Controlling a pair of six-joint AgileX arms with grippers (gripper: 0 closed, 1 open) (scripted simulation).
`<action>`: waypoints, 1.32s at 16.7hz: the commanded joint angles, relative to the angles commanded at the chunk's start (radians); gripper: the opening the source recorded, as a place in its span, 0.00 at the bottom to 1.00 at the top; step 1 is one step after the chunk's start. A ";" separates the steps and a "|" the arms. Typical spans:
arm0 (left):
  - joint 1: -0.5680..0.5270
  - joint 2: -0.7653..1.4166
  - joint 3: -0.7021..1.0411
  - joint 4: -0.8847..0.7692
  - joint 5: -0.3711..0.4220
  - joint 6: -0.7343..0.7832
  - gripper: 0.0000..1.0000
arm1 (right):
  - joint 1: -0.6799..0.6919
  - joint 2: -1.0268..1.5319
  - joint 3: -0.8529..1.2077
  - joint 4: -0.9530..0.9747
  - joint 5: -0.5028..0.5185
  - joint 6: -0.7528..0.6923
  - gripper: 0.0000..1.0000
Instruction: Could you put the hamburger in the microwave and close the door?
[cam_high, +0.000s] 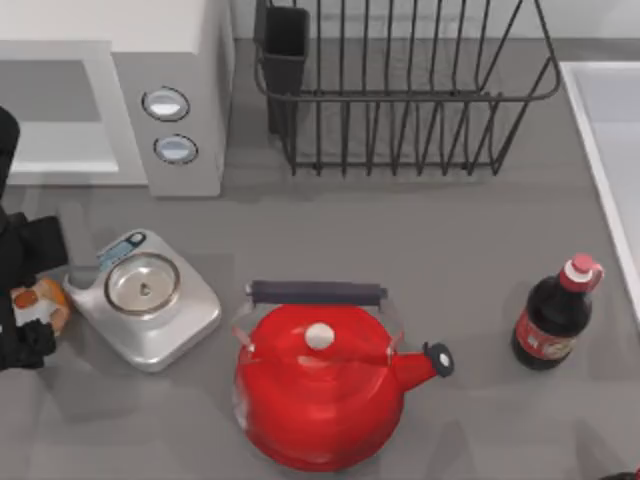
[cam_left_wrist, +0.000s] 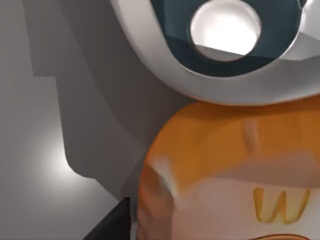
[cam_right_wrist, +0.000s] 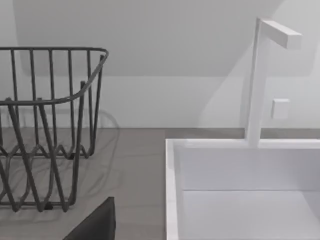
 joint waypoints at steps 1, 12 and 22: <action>0.000 0.000 0.000 0.000 0.000 0.000 0.02 | 0.000 0.000 0.000 0.000 0.000 0.000 1.00; 0.009 -0.072 0.006 -0.087 -0.015 -0.006 0.00 | 0.000 0.000 0.000 0.000 0.000 0.000 1.00; -0.006 -0.208 0.171 -0.384 -0.030 0.003 0.00 | 0.000 0.000 0.000 0.000 0.000 0.000 1.00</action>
